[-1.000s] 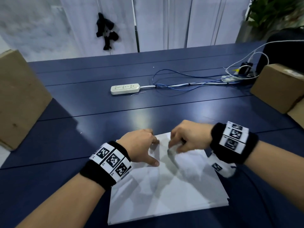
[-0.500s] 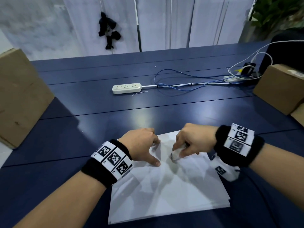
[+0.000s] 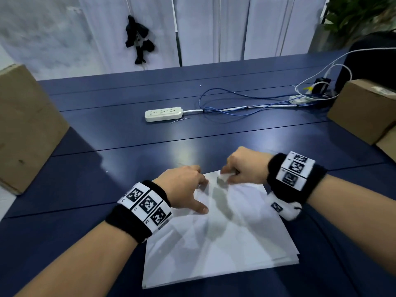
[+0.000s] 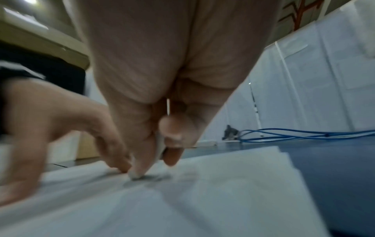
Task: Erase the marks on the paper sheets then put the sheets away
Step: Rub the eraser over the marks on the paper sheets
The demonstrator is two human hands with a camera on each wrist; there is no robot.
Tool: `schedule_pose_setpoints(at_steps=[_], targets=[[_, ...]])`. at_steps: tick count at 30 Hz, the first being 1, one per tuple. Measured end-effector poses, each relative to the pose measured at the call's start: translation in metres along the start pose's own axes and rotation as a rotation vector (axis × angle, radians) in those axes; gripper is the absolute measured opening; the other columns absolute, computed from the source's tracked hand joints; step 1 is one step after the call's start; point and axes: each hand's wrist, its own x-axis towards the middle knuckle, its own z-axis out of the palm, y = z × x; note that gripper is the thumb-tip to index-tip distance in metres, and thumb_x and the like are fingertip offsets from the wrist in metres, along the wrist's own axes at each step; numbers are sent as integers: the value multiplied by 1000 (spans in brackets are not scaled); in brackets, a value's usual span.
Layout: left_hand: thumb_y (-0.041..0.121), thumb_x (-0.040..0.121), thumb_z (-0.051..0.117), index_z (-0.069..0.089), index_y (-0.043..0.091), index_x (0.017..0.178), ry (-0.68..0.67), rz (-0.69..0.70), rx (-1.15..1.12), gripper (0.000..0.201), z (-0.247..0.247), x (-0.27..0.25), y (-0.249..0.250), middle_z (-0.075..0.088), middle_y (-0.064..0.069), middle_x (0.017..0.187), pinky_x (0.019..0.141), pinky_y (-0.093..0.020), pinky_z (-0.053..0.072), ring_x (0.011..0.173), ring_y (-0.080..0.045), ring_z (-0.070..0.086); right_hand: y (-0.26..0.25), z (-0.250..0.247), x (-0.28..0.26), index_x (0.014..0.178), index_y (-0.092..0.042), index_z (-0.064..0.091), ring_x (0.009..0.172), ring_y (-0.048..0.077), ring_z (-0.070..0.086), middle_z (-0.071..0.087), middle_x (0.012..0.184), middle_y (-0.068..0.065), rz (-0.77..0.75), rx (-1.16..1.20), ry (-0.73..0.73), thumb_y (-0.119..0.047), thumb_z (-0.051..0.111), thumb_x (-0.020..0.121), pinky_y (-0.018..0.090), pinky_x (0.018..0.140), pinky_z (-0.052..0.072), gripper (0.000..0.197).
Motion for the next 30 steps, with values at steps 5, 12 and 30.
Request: schedule_pose_setpoints(at_steps=[5, 12, 30], targets=[[68, 68, 70, 61, 27, 116, 1, -3, -5, 64, 1, 0, -1, 47, 10, 105, 74, -35, 51, 95, -15, 54, -3, 4, -10, 104, -25, 73, 72, 16, 54, 67, 83, 1, -3, 22, -15, -37, 65, 80, 27, 71, 46, 28], [68, 68, 71, 60, 27, 114, -8, 1, 4, 63, 0, 2, 1, 46, 11, 104, 76, -37, 52, 96, -15, 53, 3, 3, -6, 104, -25, 73, 66, 14, 49, 69, 79, 2, 10, 31, 13, -35, 68, 83, 20, 63, 38, 24], [67, 67, 73, 62, 25, 109, -12, -16, -25, 61, 1, 1, -1, 47, 9, 105, 75, -37, 53, 92, -16, 54, -6, 4, -16, 110, -27, 72, 70, 7, 50, 65, 86, -1, -32, 61, -78, -34, 69, 82, 12, 65, 39, 29]])
